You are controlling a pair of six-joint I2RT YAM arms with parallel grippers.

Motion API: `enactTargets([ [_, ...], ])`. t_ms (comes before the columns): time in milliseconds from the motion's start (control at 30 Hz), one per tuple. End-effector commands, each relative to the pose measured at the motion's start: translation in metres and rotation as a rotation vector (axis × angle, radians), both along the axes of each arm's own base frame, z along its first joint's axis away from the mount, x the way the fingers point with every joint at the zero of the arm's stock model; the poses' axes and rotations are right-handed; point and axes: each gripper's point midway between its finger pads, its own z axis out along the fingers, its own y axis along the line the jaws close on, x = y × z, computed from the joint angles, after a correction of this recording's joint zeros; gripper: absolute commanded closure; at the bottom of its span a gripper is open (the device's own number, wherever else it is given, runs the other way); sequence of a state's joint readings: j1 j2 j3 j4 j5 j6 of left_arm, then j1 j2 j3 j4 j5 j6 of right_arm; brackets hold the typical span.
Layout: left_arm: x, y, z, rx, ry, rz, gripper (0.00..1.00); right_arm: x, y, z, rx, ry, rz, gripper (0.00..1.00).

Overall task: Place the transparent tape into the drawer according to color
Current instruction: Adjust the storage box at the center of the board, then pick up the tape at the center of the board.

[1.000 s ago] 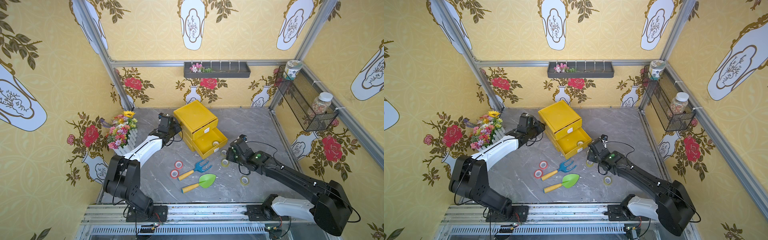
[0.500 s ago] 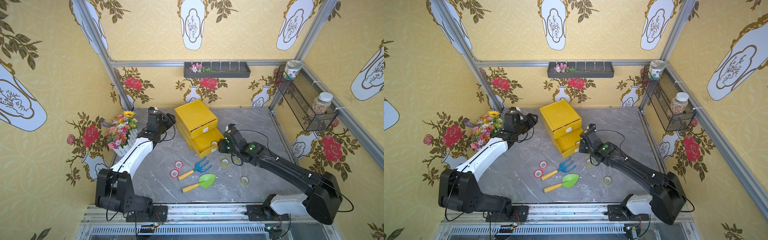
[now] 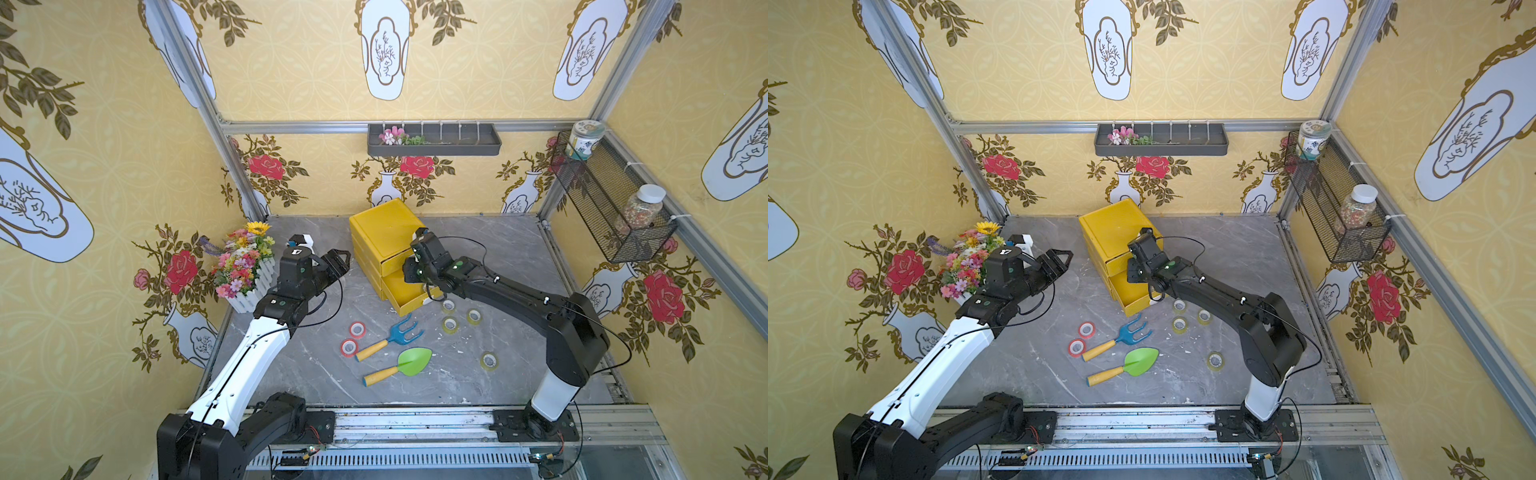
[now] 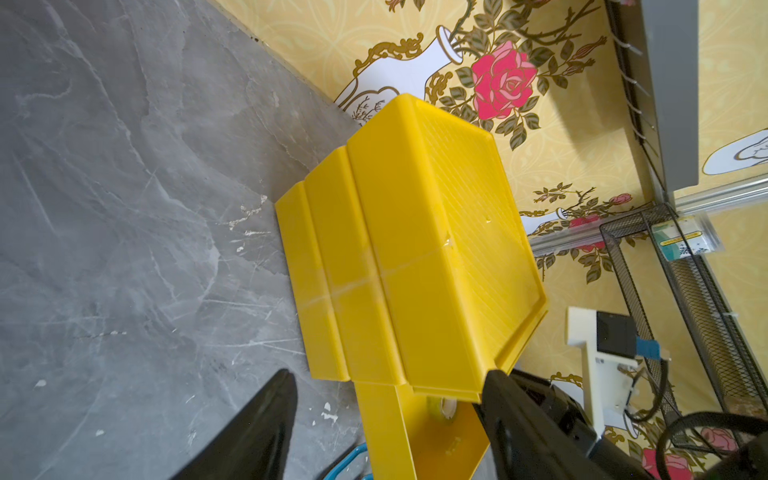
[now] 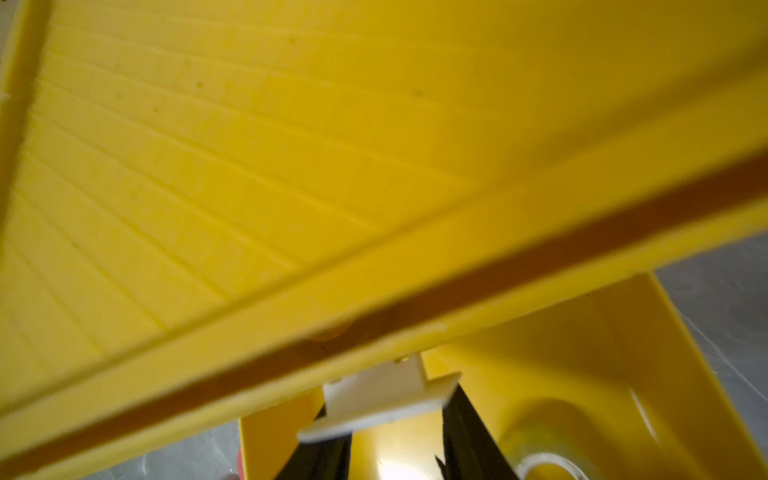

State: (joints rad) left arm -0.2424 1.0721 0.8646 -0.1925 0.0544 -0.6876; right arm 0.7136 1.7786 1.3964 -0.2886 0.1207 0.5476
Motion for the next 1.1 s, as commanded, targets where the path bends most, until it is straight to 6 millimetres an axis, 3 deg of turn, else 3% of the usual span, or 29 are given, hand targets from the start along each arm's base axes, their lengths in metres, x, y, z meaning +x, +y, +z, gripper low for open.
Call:
enactTargets([
  [0,-0.007,-0.002,-0.01,0.019,0.032,-0.026,0.24,0.016,0.022,0.014,0.06,-0.064,0.012,0.61],
  [233,-0.011,-0.004,-0.008,0.024,0.027,-0.055,0.23,0.024,0.037,0.019,0.072,-0.074,0.008,0.61],
  [500,-0.027,-0.035,-0.011,0.097,0.027,-0.157,0.22,-0.01,0.012,0.032,0.042,-0.078,-0.02,0.36],
  [633,-0.038,-0.056,-0.008,0.115,0.02,-0.213,0.22,-0.032,-0.03,0.05,0.018,-0.109,-0.101,0.3],
  [733,-0.054,-0.084,-0.004,0.16,0.004,-0.286,0.21,-0.048,-0.08,0.053,-0.036,-0.125,-0.201,0.26],
  [900,-0.083,-0.149,-0.004,0.211,-0.001,-0.461,0.2,-0.067,-0.168,0.03,-0.065,-0.046,-0.395,0.24],
  [1067,-0.111,-0.231,-0.041,0.269,0.082,-0.718,0.2,-0.091,-0.216,0.019,-0.094,-0.02,-0.514,0.24],
])
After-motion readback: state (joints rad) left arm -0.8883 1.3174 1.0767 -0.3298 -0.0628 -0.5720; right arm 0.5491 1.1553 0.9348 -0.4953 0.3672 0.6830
